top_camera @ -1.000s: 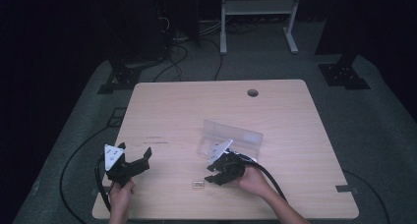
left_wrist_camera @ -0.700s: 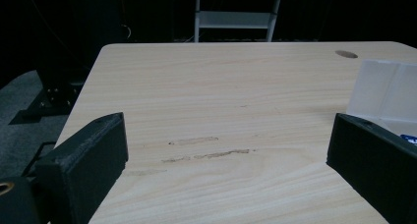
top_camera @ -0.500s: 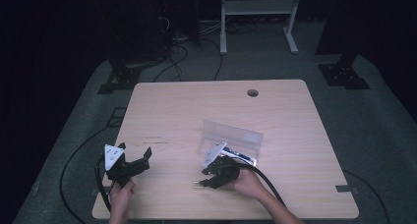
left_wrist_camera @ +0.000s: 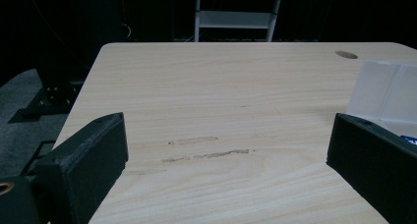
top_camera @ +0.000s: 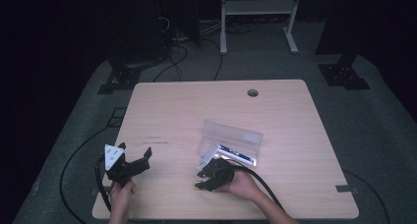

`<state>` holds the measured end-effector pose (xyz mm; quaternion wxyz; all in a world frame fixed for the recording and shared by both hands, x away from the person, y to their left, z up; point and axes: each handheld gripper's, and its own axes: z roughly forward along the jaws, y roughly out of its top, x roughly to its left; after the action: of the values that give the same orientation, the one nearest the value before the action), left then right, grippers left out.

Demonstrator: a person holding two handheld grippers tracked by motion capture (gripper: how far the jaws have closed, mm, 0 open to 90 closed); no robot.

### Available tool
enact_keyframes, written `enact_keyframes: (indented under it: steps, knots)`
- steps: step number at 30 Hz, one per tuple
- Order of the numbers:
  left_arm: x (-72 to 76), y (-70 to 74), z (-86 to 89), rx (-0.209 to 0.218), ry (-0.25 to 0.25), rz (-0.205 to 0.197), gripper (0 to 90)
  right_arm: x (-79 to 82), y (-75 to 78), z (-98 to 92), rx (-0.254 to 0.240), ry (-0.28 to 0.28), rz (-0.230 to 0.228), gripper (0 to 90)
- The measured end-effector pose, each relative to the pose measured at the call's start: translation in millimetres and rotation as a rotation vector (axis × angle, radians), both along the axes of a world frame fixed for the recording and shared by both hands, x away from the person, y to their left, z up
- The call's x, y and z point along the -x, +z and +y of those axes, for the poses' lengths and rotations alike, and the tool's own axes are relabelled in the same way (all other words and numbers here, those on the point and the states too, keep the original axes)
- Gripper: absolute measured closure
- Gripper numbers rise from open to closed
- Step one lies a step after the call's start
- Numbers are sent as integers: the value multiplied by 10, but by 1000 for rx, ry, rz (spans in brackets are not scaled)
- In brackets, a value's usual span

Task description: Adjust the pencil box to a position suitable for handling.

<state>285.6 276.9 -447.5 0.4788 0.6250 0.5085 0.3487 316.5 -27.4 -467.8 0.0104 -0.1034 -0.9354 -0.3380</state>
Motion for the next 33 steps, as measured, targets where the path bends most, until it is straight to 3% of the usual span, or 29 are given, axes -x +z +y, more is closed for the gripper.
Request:
enact_keyframes:
  steps: [8,33]
  knots:
    - [2,3,4,5,2,-3,11,3,-49,44,29,14,-8,586]
    - [0,5,6,6,2,-3,11,23,-83,83,26,34,-19,678]
